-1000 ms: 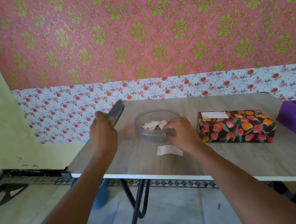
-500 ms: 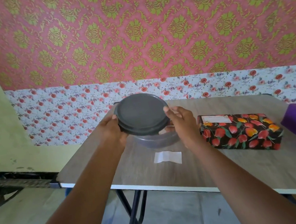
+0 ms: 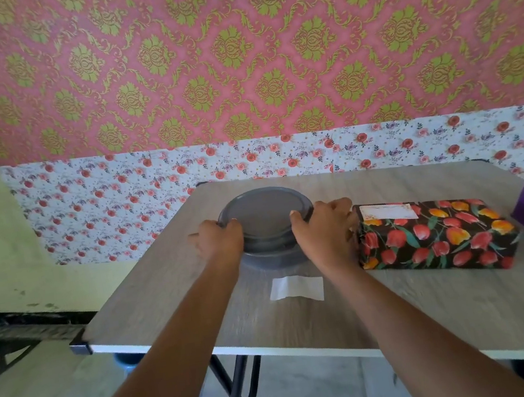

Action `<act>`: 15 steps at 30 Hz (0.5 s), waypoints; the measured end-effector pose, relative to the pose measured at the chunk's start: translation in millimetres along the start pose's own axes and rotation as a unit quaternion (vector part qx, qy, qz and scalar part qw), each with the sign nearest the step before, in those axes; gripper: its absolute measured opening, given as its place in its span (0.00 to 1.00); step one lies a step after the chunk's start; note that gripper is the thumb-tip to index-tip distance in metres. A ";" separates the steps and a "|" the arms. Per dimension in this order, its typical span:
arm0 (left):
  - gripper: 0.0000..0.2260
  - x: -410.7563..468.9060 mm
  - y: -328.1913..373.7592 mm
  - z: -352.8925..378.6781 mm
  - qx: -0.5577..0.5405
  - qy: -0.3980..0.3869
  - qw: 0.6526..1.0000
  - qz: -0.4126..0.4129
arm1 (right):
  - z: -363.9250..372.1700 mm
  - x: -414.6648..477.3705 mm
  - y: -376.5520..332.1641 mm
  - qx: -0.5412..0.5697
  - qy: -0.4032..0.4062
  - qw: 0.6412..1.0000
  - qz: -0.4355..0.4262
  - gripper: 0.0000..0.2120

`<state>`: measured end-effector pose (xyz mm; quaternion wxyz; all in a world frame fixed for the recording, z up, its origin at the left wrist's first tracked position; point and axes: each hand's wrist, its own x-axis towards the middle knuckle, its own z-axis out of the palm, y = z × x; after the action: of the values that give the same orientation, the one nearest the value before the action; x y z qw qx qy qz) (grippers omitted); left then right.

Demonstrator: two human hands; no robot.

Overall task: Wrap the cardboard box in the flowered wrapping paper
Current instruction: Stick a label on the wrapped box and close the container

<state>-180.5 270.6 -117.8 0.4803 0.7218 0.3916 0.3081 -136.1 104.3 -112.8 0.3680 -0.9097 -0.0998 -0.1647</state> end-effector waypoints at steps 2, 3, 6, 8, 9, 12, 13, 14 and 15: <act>0.16 2.7 0.5 2.3 0.014 -0.003 1.000 -0.010 | 1.2 2.8 2.8 0.003 -0.005 1.000 0.012 0.21; 0.16 4.7 0.5 3.0 0.013 -0.011 1.000 -0.012 | 2.2 6.0 5.0 0.014 -0.014 1.000 0.016 0.21; 0.12 6.7 -0.5 5.9 -0.008 -0.044 0.999 -0.009 | 5.5 13.2 12.8 0.092 -0.059 0.993 0.032 0.20; 0.15 5.4 2.1 6.6 -0.042 -0.069 0.997 -0.006 | 7.3 15.3 15.3 0.136 -0.087 0.986 0.044 0.23; 0.18 4.8 3.8 6.7 -0.053 -0.082 0.995 0.004 | 7.6 16.0 16.3 0.146 -0.097 0.984 0.039 0.27; 0.21 11.5 6.3 9.9 0.022 -0.111 0.988 0.105 | 10.1 19.7 17.9 0.149 -0.129 0.980 0.008 0.28; 0.21 14.4 7.1 11.0 0.069 -0.119 0.981 0.138 | 10.8 21.7 16.5 0.146 -0.138 0.980 0.003 0.25; 0.21 17.0 6.2 13.9 0.108 -0.129 0.972 0.161 | 12.5 23.6 16.7 0.143 -0.142 0.979 0.001 0.22; 0.21 19.0 7.1 14.4 0.137 -0.137 0.964 0.181 | 12.5 25.0 14.7 0.143 -0.142 0.980 -0.001 0.21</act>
<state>-157.3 278.9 -114.9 0.3618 0.8750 0.2234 0.2314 -105.7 104.1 -121.3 0.4761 -0.8618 -0.1742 -0.0184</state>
